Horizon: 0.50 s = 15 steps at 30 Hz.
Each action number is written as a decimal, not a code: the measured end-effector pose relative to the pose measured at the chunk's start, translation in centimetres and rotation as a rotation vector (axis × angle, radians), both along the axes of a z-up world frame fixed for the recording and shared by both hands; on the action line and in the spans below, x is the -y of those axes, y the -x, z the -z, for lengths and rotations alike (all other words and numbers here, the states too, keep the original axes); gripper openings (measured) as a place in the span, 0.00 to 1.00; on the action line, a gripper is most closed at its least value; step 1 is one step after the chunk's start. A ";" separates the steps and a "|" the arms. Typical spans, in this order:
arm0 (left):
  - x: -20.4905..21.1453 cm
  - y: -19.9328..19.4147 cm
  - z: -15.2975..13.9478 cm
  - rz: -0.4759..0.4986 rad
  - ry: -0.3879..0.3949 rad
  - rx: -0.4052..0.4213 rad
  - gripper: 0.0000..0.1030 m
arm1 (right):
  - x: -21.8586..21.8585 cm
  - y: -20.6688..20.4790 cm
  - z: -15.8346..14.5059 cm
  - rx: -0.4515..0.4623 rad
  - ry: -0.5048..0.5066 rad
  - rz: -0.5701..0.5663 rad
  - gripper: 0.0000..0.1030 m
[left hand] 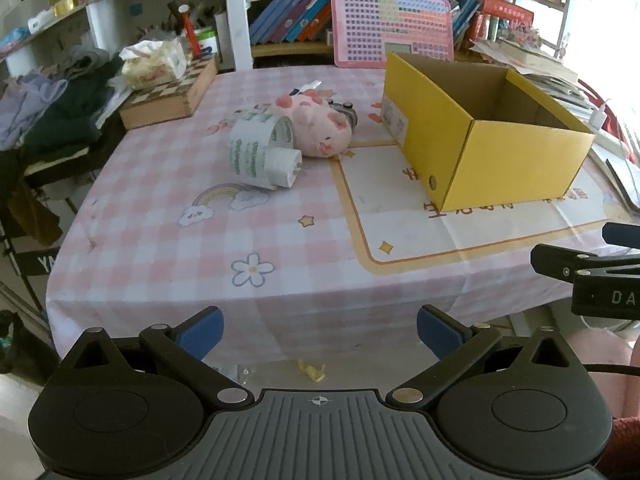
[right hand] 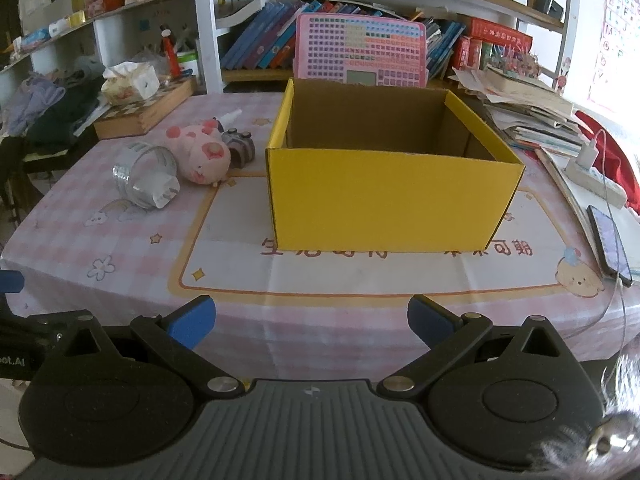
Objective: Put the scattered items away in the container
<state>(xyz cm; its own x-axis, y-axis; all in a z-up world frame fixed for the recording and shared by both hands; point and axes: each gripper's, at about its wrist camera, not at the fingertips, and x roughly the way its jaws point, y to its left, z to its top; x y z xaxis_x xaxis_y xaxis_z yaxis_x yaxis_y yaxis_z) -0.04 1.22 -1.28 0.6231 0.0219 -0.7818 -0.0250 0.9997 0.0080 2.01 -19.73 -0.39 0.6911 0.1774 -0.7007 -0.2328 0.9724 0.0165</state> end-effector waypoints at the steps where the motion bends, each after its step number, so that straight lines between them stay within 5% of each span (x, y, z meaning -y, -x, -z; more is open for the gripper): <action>1: 0.0 0.0 0.0 0.000 -0.001 0.001 1.00 | 0.0 -0.1 0.0 -0.002 -0.003 -0.001 1.00; 15: 0.0 -0.2 0.0 0.000 -0.023 -0.011 1.00 | -0.3 -0.5 0.4 -0.014 -0.027 -0.020 1.00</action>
<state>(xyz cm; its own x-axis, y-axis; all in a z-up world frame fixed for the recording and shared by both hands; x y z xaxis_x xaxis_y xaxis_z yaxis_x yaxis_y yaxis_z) 0.18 1.22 -1.31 0.6142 0.0397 -0.7881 -0.0249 0.9992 0.0309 2.48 -19.41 -0.80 0.6773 0.2096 -0.7053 -0.2516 0.9668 0.0457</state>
